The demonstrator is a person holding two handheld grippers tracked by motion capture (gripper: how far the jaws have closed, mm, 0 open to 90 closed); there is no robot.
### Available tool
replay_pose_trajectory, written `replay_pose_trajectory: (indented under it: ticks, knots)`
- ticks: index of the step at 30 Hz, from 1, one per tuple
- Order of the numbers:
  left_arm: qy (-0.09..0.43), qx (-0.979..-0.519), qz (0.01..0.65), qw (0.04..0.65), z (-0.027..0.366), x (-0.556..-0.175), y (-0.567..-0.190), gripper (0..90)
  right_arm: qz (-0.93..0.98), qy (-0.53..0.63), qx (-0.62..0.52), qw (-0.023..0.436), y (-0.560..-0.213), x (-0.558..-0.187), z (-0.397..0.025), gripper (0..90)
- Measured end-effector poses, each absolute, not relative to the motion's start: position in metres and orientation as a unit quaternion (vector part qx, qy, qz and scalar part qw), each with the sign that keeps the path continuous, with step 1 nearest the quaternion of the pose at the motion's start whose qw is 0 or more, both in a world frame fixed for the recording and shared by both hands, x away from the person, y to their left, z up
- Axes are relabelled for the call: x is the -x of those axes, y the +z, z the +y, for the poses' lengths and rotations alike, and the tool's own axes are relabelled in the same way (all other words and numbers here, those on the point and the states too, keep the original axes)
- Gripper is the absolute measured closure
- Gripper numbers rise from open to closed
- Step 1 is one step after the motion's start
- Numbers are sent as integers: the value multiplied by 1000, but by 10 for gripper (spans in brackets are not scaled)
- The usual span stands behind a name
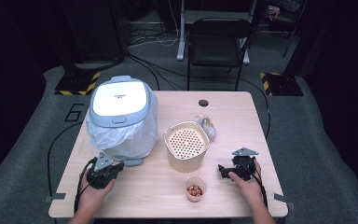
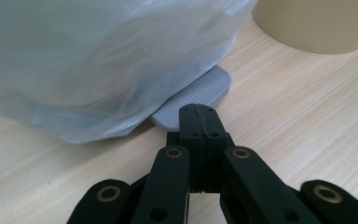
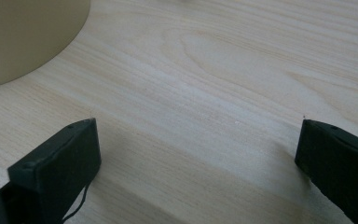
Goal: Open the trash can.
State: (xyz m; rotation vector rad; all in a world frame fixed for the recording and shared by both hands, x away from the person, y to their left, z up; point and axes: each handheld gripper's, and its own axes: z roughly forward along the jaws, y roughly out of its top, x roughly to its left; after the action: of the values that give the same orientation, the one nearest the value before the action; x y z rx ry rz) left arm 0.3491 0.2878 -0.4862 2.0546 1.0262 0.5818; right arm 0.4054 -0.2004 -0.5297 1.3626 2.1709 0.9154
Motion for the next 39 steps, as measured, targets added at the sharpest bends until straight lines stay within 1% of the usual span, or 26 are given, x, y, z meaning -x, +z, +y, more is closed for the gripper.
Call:
replay_pose_trajectory:
  ticks: [4, 8, 10, 11, 14, 17, 19, 20, 23, 24, 26, 28, 31, 32, 34, 35, 37, 38, 39]
  knots:
    - [225, -805, 400, 375, 277, -349, -484, 900, 780, 329, -490, 208, -530, -405, -200, 0]
    - [236, -809, 389, 372, 270, -353, -482, 900, 780, 329, -490, 209, -530, -405, -200, 0]
    - [238, -815, 382, 364, 263, -358, -482, 900, 780, 329, -490, 209, -530, -405, -200, 0]
    - [248, -821, 372, 355, 261, -360, -482, 900, 780, 329, -490, 209, -530, -405, -200, 0]
    - [240, -815, 386, 359, 255, -362, -485, 900, 780, 329, -490, 208, -530, -405, -200, 0]
    - [241, -817, 393, 347, 250, -366, -490, 900, 780, 329, -490, 209, -530, -405, -200, 0]
    - [251, -822, 386, 336, 250, -369, -491, 900, 780, 329, -490, 208, -530, -405, -200, 0]
    - [241, -824, 391, 333, 251, -370, -492, 900, 780, 329, -490, 209, -530, -405, -200, 0]
    - [235, -825, 393, 331, 251, -371, -495, 900, 780, 329, -490, 208, -530, -405, -200, 0]
    - [238, -829, 385, 330, 252, -372, -495, 900, 780, 329, -490, 209, -530, -405, -200, 0]
    - [239, -821, 396, 336, 253, -375, -498, 900, 779, 329, -492, 208, -530, -405, -200, 0]
    - [235, -826, 390, 333, 255, -374, -498, 900, 778, 329, -494, 207, -530, -405, -200, 0]
    - [240, -821, 392, 339, 254, -375, -501, 900, 777, 329, -494, 208, -530, -405, -200, 0]
    - [232, -825, 391, 335, 255, -375, -500, 900, 777, 330, -494, 208, -530, -405, -200, 0]
    - [230, -818, 398, 346, 256, -376, -501, 900, 777, 329, -494, 208, -530, -405, -200, 0]
    - [240, -819, 390, 345, 255, -376, -502, 900, 777, 329, -494, 208, -530, -405, -200, 0]
    - [247, -822, 385, 338, 255, -375, -503, 900, 777, 329, -494, 208, -530, -405, -200, 0]
    - [243, -820, 402, 328, 250, -375, -501, 900, 777, 330, -494, 208, -530, -405, -200, 0]
    - [251, -830, 387, 314, 249, -376, -499, 900, 777, 329, -493, 209, -530, -405, -200, 0]
